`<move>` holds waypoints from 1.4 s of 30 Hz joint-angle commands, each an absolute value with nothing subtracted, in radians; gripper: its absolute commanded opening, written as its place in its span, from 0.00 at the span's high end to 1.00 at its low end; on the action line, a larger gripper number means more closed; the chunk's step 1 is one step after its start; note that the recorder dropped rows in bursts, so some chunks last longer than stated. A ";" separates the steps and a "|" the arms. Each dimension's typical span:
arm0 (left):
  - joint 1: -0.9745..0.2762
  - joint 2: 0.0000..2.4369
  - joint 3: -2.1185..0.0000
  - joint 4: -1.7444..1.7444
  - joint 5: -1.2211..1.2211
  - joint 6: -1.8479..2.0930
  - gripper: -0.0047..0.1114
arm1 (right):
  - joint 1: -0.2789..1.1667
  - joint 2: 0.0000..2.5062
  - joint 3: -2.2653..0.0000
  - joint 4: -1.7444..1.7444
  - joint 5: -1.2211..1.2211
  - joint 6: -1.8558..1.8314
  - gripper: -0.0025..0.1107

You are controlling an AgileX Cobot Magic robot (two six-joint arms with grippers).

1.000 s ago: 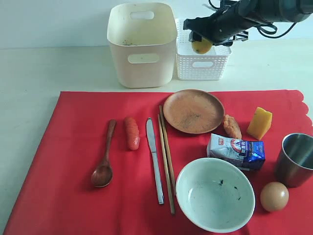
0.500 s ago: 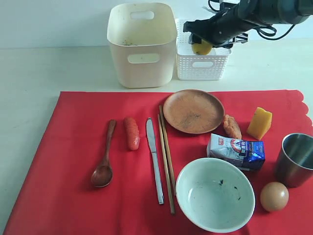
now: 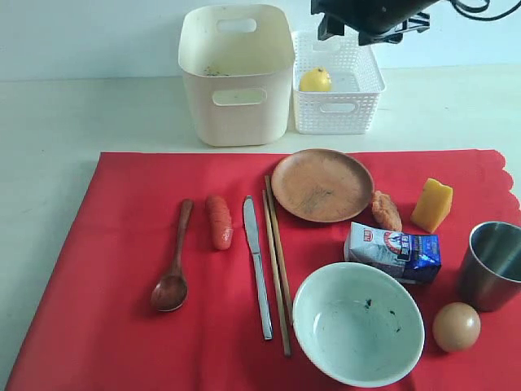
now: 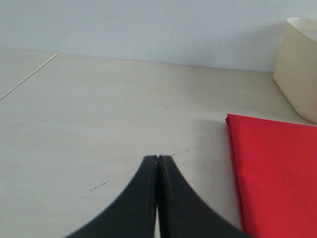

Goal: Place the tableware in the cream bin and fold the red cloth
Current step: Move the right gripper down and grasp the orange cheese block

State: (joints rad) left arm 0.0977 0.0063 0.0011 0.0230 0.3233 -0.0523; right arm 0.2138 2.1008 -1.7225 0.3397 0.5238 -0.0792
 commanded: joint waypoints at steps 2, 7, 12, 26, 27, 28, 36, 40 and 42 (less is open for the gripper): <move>0.100 0.000 0.000 0.026 0.319 -0.059 0.95 | 0.213 2.006 -1.733 0.150 0.732 -0.085 0.47; 0.100 0.000 0.000 0.026 0.319 -0.059 0.95 | 0.213 1.935 -1.708 0.060 0.907 -0.074 0.67; 0.100 0.000 0.000 0.026 0.319 -0.059 0.95 | 0.213 1.824 -1.562 0.060 0.889 -0.040 0.89; 0.100 0.000 0.000 0.026 0.319 -0.059 0.95 | 0.215 1.517 -1.047 0.049 0.813 0.044 0.98; 0.100 0.000 0.000 0.026 0.319 -0.059 0.95 | 0.215 1.515 -1.024 0.047 0.813 0.057 0.98; 0.100 0.000 0.000 0.026 0.319 -0.059 0.95 | 0.215 1.515 -0.983 0.041 0.810 0.086 0.96; 0.100 0.000 0.000 0.026 0.319 -0.059 0.95 | 0.215 1.537 -0.860 -0.089 0.594 0.237 0.42; 0.100 0.000 0.000 0.026 0.319 -0.059 0.95 | 0.215 1.647 -0.860 -0.094 0.498 0.237 0.39; 0.100 0.000 0.000 0.026 0.319 -0.059 0.95 | 0.215 1.696 -0.860 -0.131 0.465 0.237 0.39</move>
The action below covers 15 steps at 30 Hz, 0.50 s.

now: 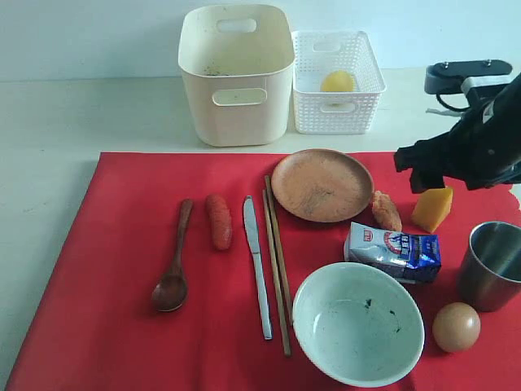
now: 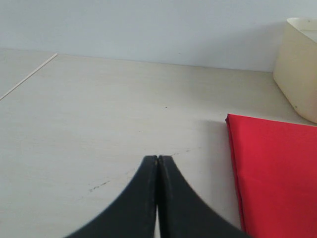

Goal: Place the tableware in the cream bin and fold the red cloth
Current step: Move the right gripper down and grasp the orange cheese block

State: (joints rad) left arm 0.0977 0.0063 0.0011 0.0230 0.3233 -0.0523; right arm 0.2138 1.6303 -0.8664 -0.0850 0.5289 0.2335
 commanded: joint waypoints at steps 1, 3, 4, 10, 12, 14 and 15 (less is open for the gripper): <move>0.100 0.000 0.000 0.026 0.319 -0.059 0.95 | 0.215 1.713 -0.860 -0.143 0.455 0.237 0.39; 0.100 0.000 0.000 0.026 0.319 -0.059 0.95 | 0.215 1.744 -0.860 -0.143 0.437 0.237 0.39; 0.100 0.000 0.000 0.026 0.319 -0.059 0.95 | 0.213 1.757 -0.860 -0.143 0.426 0.237 0.39; 0.100 0.000 0.000 0.026 0.319 -0.059 0.95 | 0.213 1.815 -0.860 -0.161 0.366 0.237 0.39; 0.100 0.000 0.000 0.026 0.319 -0.059 0.95 | 0.213 1.832 -0.860 -0.161 0.361 0.237 0.39; 0.100 0.000 0.000 0.026 0.319 -0.059 0.95 | 0.213 1.840 -0.860 -0.161 0.352 0.237 0.39; 0.100 0.000 0.000 0.026 0.319 -0.059 0.95 | 0.213 1.844 -0.860 -0.161 0.352 0.237 0.40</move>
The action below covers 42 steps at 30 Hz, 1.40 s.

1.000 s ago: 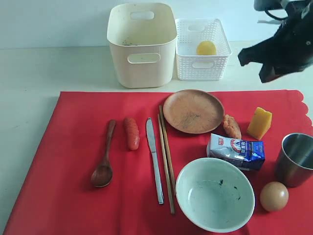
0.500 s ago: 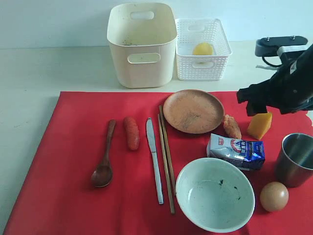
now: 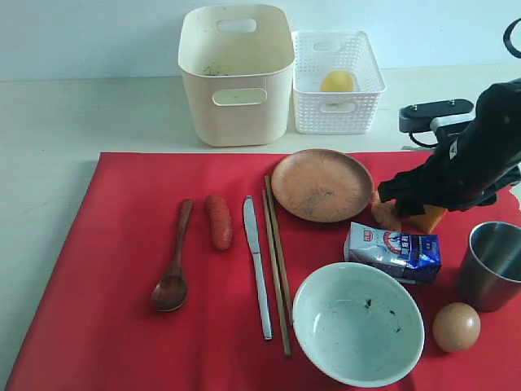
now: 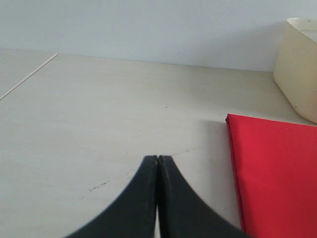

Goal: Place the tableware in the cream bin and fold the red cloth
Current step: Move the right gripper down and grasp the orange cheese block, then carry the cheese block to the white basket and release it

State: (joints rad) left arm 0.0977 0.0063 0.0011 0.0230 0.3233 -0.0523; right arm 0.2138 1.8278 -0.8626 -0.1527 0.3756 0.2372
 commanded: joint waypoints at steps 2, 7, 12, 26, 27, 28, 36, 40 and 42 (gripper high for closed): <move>0.100 0.000 0.000 0.026 0.319 -0.059 0.95 | 0.213 1.844 -0.860 -0.161 0.349 0.237 0.43; 0.100 0.000 0.000 0.026 0.319 -0.059 0.95 | 0.213 1.844 -0.860 -0.161 0.345 0.237 0.60; 0.100 0.000 0.000 0.026 0.319 -0.059 0.95 | 0.213 1.844 -0.860 -0.161 0.345 0.237 0.79; 0.100 0.000 0.000 0.026 0.319 -0.059 0.95 | 0.213 1.774 -0.865 -0.161 0.353 0.237 0.98; 0.100 0.000 0.000 0.026 0.319 -0.059 0.95 | 0.213 1.761 -0.867 -0.161 0.353 0.237 0.98; 0.100 0.000 0.000 0.026 0.319 -0.059 0.95 | 0.213 1.747 -0.869 -0.161 0.346 0.237 0.98; 0.100 0.000 0.000 0.026 0.319 -0.059 0.95 | 0.213 1.650 -0.873 -0.161 0.259 0.240 0.98; 0.100 0.000 0.000 0.026 0.319 -0.059 0.95 | 0.213 1.641 -0.928 -0.161 0.252 0.240 0.98; 0.100 0.000 0.000 0.026 0.319 -0.059 0.95 | 0.213 1.641 -0.958 -0.161 0.243 0.240 0.98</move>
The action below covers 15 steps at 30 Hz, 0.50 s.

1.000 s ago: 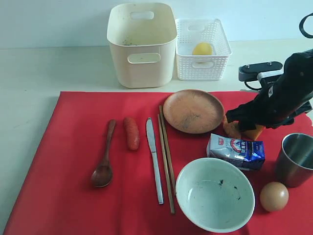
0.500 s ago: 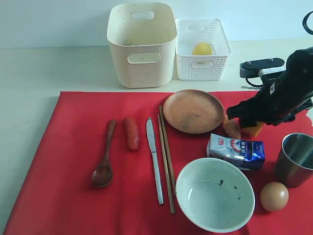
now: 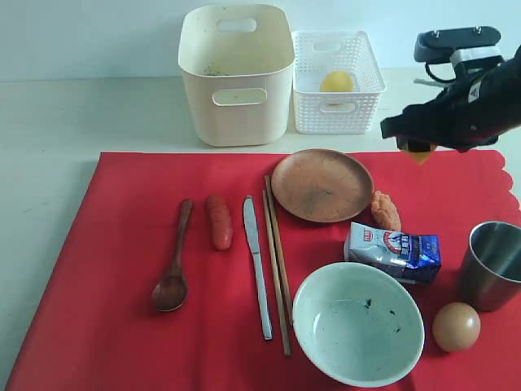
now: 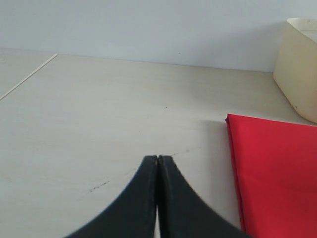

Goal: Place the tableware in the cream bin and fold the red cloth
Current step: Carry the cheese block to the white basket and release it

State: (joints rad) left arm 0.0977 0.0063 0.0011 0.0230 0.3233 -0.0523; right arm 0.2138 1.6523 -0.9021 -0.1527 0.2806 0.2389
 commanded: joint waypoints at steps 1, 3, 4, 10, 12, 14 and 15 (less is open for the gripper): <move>0.100 0.000 0.000 0.026 0.319 -0.059 0.95 | 0.213 1.641 -0.974 -0.161 0.230 0.240 0.98; 0.100 0.000 0.000 0.026 0.319 -0.059 0.95 | 0.213 1.641 -0.999 -0.157 0.199 0.240 0.98; 0.100 0.000 0.000 0.026 0.319 -0.059 0.95 | 0.213 1.641 -1.013 -0.155 0.179 0.240 0.98; 0.100 0.000 0.000 0.026 0.319 -0.059 0.95 | 0.215 1.672 -1.100 -0.130 0.101 0.238 0.98; 0.100 0.000 0.000 0.026 0.319 -0.059 0.95 | 0.215 1.695 -1.137 -0.130 0.101 0.238 0.98; 0.100 0.000 0.000 0.026 0.319 -0.059 0.95 | 0.215 1.727 -1.180 -0.130 0.101 0.238 0.98; 0.100 0.000 0.000 0.026 0.319 -0.059 0.95 | 0.215 1.741 -1.199 -0.130 0.103 0.238 0.98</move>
State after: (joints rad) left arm 0.0977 0.0063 0.0011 0.0230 0.3233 -0.0523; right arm 0.2138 1.7050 -1.1467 -0.1310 0.1235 0.2389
